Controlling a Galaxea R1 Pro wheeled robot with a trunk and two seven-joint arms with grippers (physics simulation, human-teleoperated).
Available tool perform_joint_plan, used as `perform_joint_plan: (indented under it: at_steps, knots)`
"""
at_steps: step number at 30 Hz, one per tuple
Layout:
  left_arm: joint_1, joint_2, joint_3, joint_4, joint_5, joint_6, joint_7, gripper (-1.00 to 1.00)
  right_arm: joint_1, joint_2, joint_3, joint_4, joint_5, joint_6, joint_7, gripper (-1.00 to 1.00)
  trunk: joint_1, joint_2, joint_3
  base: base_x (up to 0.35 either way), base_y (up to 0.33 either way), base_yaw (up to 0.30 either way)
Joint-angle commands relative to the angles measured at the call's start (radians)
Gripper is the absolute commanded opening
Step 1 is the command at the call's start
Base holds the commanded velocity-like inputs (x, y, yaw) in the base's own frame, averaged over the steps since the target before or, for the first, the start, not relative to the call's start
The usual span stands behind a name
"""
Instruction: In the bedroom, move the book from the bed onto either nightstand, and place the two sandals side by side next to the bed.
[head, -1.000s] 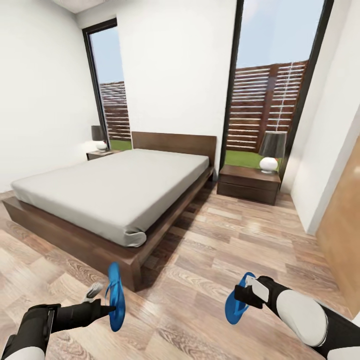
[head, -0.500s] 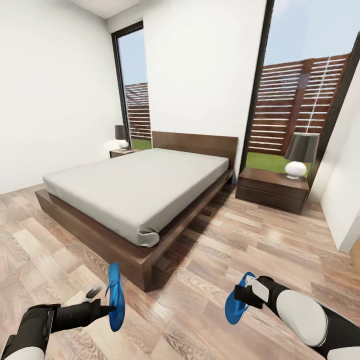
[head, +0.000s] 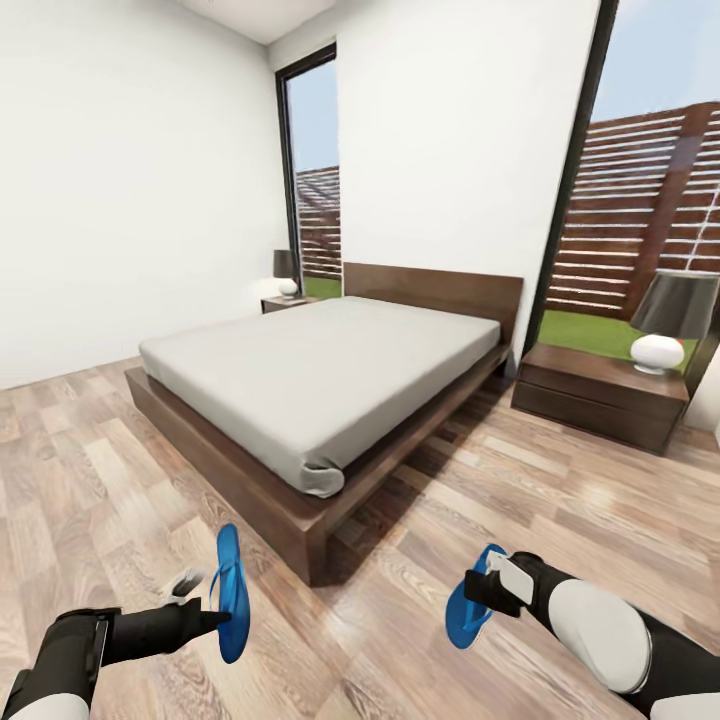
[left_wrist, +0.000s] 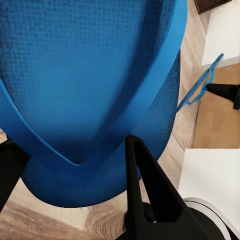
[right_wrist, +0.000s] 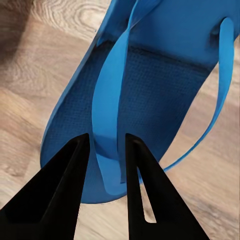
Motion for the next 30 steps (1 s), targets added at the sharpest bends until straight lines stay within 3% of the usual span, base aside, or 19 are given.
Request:
perform_joint_plan:
  at_steps: [1, 30]
  knots:
    - [-0.002, -0.001, 0.005, -0.001, -0.010, 0.011, -0.010, -1.00, -0.001, -0.001, -0.006, 0.001, 0.009, 0.002, 0.005, -1.00, 0.000, 0.000, -0.001, 0.099, -0.110, 0.263]
    - [-0.002, -0.001, 0.005, -0.001, -0.010, 0.011, -0.010, -1.00, -0.001, 0.000, -0.006, 0.001, 0.008, 0.002, 0.005, -1.00, 0.000, 0.000, -0.001, 0.099, -0.142, 0.263]
